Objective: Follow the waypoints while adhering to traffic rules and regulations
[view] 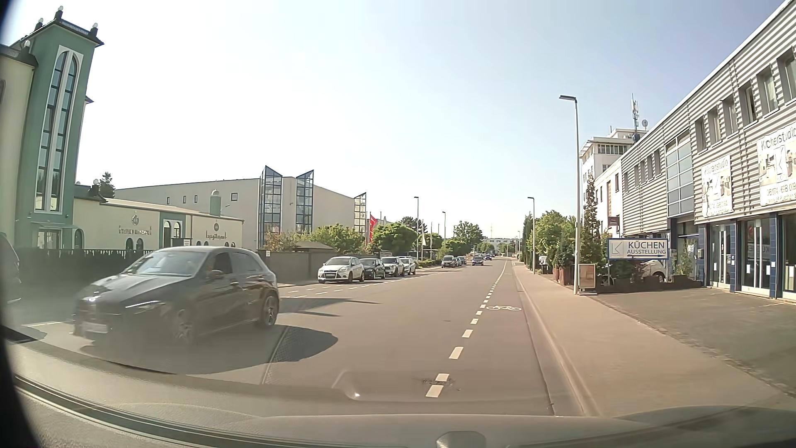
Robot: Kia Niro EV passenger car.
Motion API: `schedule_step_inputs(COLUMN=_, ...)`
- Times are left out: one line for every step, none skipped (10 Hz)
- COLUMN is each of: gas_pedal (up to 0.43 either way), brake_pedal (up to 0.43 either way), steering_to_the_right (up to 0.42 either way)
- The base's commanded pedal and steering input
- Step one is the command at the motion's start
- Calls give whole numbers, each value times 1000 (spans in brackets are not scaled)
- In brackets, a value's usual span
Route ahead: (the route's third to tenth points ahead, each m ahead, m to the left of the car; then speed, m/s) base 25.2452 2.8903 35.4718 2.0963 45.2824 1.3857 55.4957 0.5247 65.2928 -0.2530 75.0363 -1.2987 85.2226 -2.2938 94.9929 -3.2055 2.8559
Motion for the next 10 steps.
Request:
schedule_step_inputs(gas_pedal=319, brake_pedal=18, steering_to_the_right=-209)
schedule_step_inputs(gas_pedal=319, brake_pedal=12, steering_to_the_right=-178)
schedule_step_inputs(gas_pedal=319, brake_pedal=18, steering_to_the_right=-131)
schedule_step_inputs(gas_pedal=319, brake_pedal=18, steering_to_the_right=-75)
schedule_step_inputs(gas_pedal=319, brake_pedal=18, steering_to_the_right=-30)
schedule_step_inputs(gas_pedal=319, brake_pedal=12, steering_to_the_right=8)
schedule_step_inputs(gas_pedal=319, brake_pedal=12, steering_to_the_right=29)
schedule_step_inputs(gas_pedal=319, brake_pedal=18, steering_to_the_right=37)
schedule_step_inputs(gas_pedal=319, brake_pedal=12, steering_to_the_right=42)
schedule_step_inputs(gas_pedal=319, brake_pedal=18, steering_to_the_right=42)
